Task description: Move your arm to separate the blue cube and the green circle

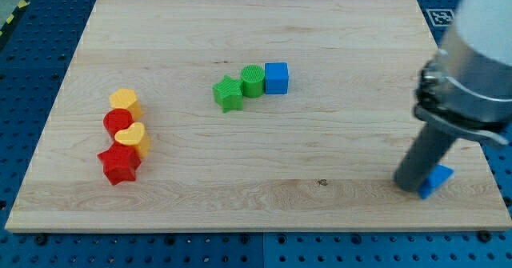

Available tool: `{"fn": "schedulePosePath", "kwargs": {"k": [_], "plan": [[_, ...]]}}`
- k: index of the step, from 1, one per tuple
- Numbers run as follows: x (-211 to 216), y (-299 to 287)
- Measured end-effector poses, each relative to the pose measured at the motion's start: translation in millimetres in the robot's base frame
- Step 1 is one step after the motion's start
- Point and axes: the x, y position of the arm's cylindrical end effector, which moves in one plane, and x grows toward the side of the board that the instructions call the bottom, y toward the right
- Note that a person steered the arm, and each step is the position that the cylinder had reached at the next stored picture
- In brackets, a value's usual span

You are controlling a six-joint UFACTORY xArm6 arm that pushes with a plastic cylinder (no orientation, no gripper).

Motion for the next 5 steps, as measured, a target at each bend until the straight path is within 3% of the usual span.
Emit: {"fn": "schedulePosePath", "kwargs": {"k": [1,3,5], "plan": [[-0.1,47.4],[-17.7,-14.0],[-148.5,15.7]]}}
